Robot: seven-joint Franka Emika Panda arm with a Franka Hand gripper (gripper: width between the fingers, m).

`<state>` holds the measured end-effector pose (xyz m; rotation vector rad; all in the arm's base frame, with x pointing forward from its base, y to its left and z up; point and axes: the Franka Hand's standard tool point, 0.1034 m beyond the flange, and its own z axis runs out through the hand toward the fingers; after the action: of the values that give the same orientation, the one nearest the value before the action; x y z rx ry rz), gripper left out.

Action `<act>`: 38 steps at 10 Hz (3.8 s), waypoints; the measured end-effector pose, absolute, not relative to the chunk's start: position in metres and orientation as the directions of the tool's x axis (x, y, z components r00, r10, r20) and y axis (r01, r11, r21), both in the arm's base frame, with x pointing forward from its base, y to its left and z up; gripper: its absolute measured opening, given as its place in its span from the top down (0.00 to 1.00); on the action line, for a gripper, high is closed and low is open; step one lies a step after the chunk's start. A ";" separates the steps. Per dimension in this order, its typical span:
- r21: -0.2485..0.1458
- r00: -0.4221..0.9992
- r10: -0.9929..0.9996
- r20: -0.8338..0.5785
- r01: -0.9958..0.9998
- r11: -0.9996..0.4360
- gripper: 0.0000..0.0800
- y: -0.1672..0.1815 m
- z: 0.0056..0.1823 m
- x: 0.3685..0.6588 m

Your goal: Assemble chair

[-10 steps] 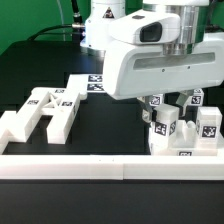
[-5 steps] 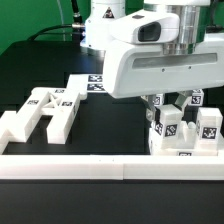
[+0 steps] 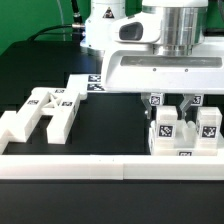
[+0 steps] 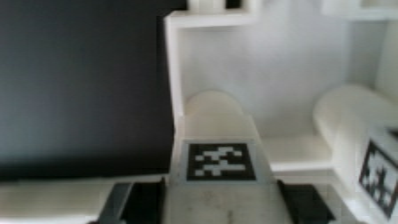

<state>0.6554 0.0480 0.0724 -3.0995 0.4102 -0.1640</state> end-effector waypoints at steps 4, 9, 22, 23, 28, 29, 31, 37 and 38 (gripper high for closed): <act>-0.056 0.834 -0.545 0.090 -0.542 -0.839 0.64 0.050 0.072 0.655; -0.066 0.792 -0.606 0.081 -0.602 -0.796 0.50 0.050 0.071 0.655; 0.071 0.922 0.376 0.089 0.371 -0.926 0.19 0.046 0.074 0.658; 0.077 0.907 0.412 0.086 0.406 -0.911 0.19 0.046 0.074 0.658; 0.095 0.847 0.526 0.072 0.519 -0.849 0.63 0.045 0.074 0.658; 0.092 0.863 0.500 0.076 0.493 -0.865 0.63 0.046 0.075 0.658; 0.079 0.928 0.361 0.090 0.354 -0.932 0.63 0.047 0.075 0.658; 0.005 0.964 -0.239 0.113 -0.241 -0.971 0.63 0.049 0.074 0.657; -0.006 0.942 -0.317 0.113 -0.318 -0.948 0.63 0.050 0.074 0.657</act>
Offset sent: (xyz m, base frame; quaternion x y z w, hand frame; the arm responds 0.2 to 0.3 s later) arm -0.0031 0.0005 -0.0046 -0.0018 0.0034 0.2044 0.9789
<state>0.6572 0.0496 0.0741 -3.1080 0.5082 -0.1773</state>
